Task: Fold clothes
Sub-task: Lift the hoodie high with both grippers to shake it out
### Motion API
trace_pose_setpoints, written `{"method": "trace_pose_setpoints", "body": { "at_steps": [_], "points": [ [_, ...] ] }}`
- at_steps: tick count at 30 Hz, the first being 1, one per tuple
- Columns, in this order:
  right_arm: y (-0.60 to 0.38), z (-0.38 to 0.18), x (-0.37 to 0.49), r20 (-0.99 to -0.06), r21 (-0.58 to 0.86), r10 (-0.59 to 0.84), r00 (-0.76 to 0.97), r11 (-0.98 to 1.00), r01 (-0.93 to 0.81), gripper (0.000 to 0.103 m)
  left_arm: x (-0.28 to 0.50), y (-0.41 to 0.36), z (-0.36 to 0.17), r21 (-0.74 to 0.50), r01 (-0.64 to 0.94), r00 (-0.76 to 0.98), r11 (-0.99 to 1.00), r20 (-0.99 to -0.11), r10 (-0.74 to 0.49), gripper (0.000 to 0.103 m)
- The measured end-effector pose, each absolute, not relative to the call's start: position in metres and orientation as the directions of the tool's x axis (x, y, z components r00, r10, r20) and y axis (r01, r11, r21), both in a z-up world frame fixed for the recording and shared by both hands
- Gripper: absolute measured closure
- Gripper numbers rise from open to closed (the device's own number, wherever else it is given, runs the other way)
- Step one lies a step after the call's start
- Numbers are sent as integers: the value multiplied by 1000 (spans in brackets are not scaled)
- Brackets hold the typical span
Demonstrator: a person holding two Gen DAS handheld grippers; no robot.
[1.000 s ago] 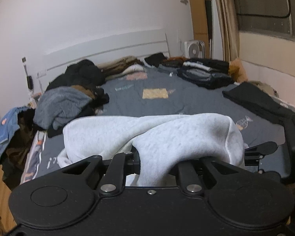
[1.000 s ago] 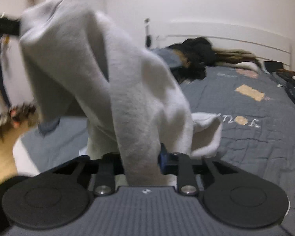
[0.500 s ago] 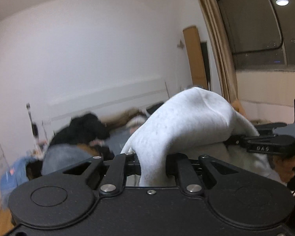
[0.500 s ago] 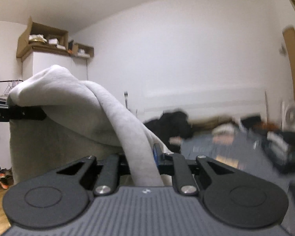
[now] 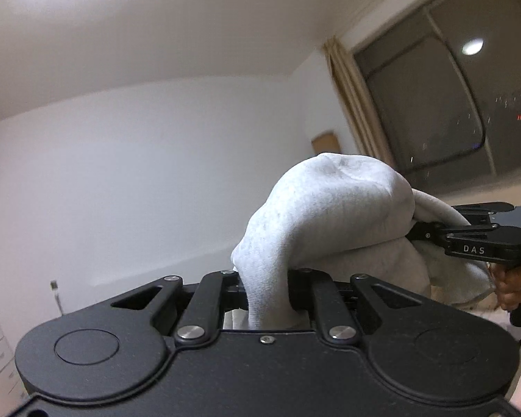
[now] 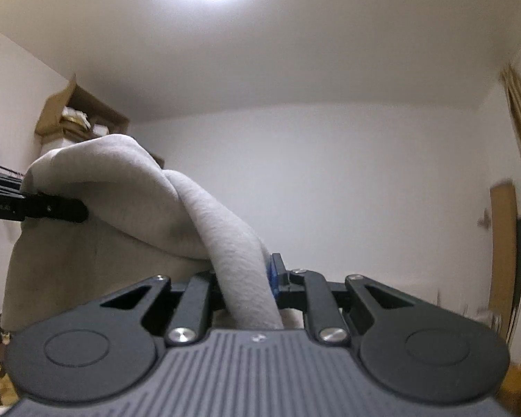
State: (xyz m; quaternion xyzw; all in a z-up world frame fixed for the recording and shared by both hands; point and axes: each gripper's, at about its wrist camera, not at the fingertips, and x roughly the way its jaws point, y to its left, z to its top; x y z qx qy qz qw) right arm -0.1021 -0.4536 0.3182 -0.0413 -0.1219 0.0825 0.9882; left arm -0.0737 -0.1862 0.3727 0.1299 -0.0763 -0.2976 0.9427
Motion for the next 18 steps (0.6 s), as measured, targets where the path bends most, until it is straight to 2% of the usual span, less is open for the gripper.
{"method": "trace_pose_setpoints", "body": {
  "at_steps": [6, 10, 14, 18],
  "points": [
    [-457, 377, -141, 363, -149, 154, 919, 983, -105, 89, -122, -198, 424, 325, 506, 794, 799, 186, -579, 91],
    [-456, 399, -146, 392, -175, 136, 910, 982, -71, 89, -121, -205, 440, 308, 499, 794, 810, 212, -570, 91],
    [-458, 384, -116, 341, -163, 106, 934, 985, -52, 89, -89, -217, 422, 269, 524, 799, 808, 174, -576, 91],
    [-464, 347, -60, 246, -134, 61, 967, 991, -28, 89, -33, -234, 391, 237, 547, 814, 803, 72, -576, 91]
  ]
}}
